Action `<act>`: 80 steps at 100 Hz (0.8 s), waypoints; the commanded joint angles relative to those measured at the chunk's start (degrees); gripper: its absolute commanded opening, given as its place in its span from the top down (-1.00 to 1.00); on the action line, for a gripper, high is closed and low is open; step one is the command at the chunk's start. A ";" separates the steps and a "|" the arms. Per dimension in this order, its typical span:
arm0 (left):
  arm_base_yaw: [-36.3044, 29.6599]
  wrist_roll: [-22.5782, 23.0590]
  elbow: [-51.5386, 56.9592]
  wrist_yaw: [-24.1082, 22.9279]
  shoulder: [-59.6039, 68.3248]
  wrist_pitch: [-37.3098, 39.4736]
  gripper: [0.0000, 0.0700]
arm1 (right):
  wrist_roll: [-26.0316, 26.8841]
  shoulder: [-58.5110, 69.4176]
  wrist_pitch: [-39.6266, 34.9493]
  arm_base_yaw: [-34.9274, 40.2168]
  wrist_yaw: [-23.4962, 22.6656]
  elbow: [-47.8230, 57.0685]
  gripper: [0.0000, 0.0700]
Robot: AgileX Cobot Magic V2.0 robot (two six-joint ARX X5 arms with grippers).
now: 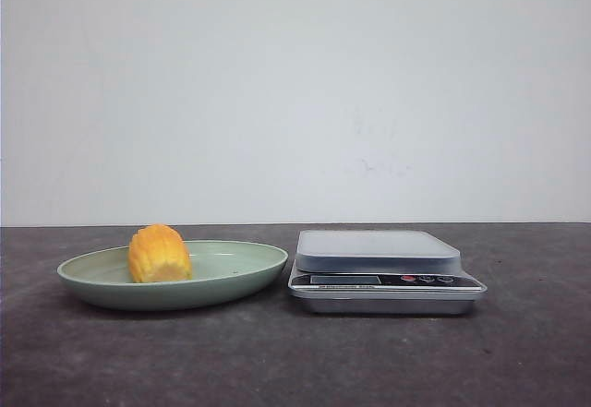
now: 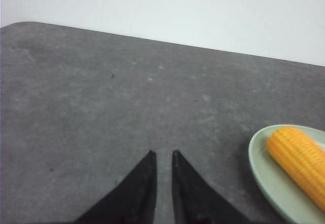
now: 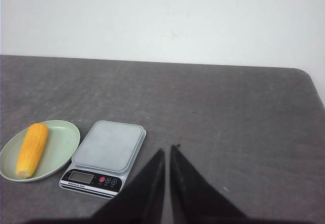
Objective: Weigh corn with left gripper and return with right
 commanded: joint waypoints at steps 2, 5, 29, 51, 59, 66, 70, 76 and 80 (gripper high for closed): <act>0.02 0.72 -1.20 0.02 -0.09 -0.11 0.96 | 0.74 0.13 0.52 0.35 0.20 0.72 0.97; 0.02 0.70 -1.38 0.09 -0.09 -0.26 0.96 | 0.74 0.13 0.52 0.33 0.20 0.72 0.97; 0.00 0.72 -1.36 0.11 -0.09 -0.11 0.96 | 0.74 0.13 0.52 0.35 0.20 0.72 0.97; 0.00 0.72 -1.36 0.11 -0.09 -0.11 0.96 | 0.74 0.13 0.55 0.35 0.17 0.72 0.97; 0.00 0.72 -1.36 0.11 -0.09 -0.11 0.96 | 0.74 0.13 0.55 0.35 0.20 0.72 0.97; 0.00 0.72 -1.36 0.11 -0.09 -0.11 0.96 | 0.74 0.13 0.55 0.35 0.20 0.72 0.97; 0.00 0.72 -1.36 0.11 -0.09 -0.11 0.96 | 0.74 0.13 0.55 0.35 0.20 0.72 0.97; 0.00 0.72 -1.36 0.11 -0.09 -0.11 0.96 | 0.74 0.13 0.55 0.35 0.17 0.72 0.97; 0.00 0.72 -1.36 0.11 -0.09 -0.11 0.96 | 0.74 0.13 0.55 0.35 0.17 0.72 0.97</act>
